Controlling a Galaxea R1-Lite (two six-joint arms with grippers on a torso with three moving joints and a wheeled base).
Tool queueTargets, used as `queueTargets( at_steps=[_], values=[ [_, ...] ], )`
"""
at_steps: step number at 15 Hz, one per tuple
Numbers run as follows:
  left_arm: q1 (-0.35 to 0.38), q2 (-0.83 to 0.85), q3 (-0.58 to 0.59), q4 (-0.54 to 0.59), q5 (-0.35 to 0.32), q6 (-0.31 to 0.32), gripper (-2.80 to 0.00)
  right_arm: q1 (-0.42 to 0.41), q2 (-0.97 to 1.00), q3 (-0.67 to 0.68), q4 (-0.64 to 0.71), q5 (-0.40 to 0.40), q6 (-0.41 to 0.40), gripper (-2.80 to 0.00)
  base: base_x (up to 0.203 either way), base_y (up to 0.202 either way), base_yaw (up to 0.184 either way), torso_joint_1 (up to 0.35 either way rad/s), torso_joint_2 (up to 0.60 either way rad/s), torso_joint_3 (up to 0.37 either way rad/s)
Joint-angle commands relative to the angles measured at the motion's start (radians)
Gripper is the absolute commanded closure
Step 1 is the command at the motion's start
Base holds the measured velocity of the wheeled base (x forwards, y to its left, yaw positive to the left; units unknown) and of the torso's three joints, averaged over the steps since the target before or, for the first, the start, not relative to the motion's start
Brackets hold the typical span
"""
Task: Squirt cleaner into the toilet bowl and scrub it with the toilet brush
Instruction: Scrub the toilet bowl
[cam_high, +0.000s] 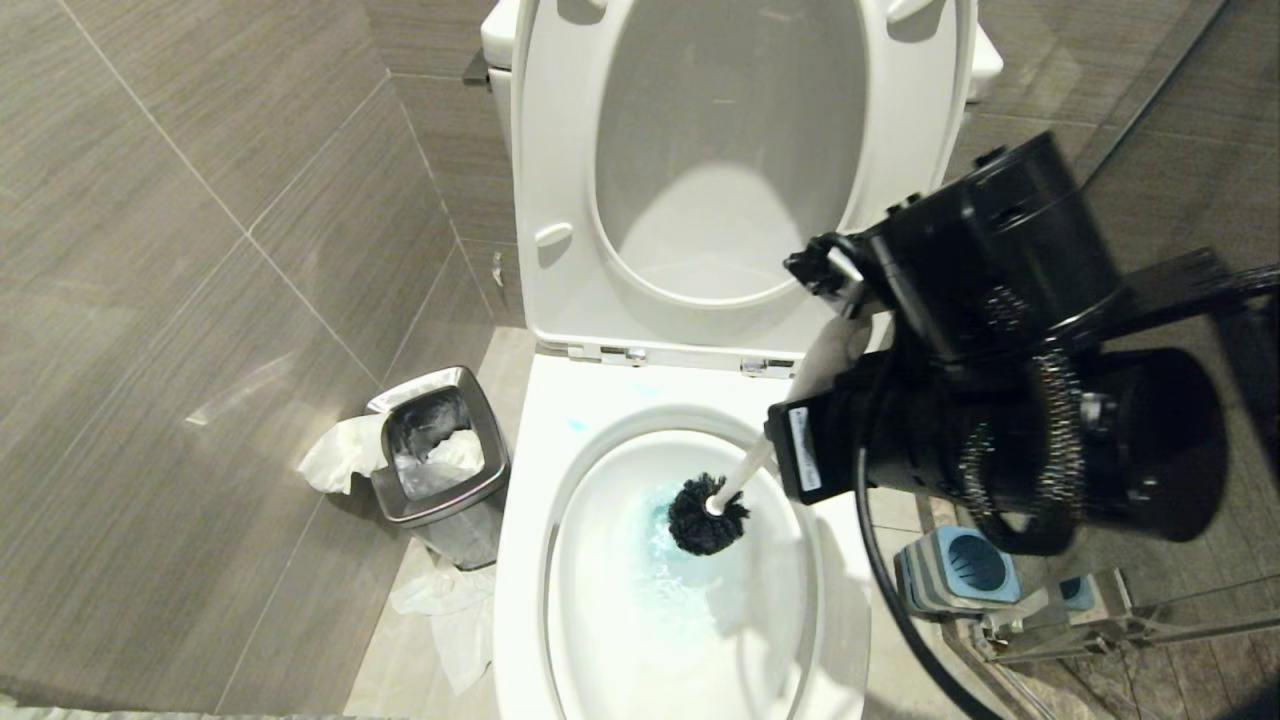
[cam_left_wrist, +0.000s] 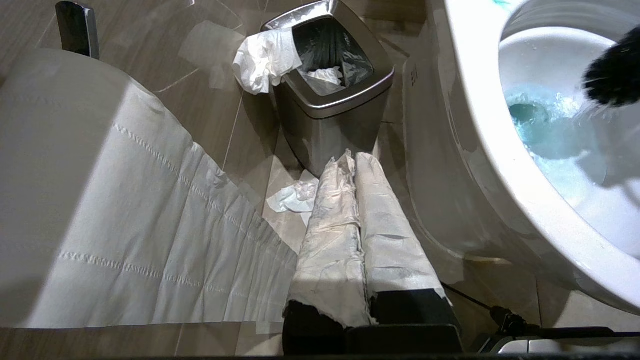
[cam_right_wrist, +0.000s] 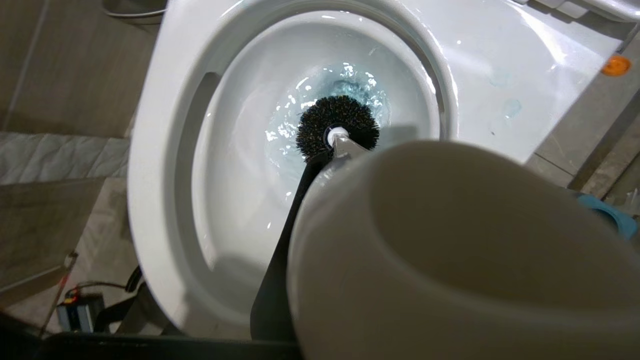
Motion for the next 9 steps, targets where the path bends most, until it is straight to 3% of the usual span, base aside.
queueTargets(
  at_steps=[1, 7, 9],
  values=[
    [0.000, 0.001, 0.003, -0.001, 0.000, 0.000, 0.00, 0.023, -0.108, -0.041, 0.079, -0.002, 0.008, 0.00, 0.000, 0.000, 0.000, 0.000, 0.00, 0.000],
    [0.000, 0.001, 0.002, 0.000, 0.001, 0.000, 0.00, 0.060, -0.053, -0.307, 0.230, -0.009, 0.160, 0.00, 0.000, 0.000, 0.000, 0.000, 0.00, 0.000],
    [0.000, 0.002, 0.003, -0.001, 0.000, 0.000, 0.00, 0.074, -0.039, -0.337, 0.262, -0.050, 0.192, 0.00, 0.000, 0.000, 0.000, 0.000, 0.00, 0.000]
  ],
)
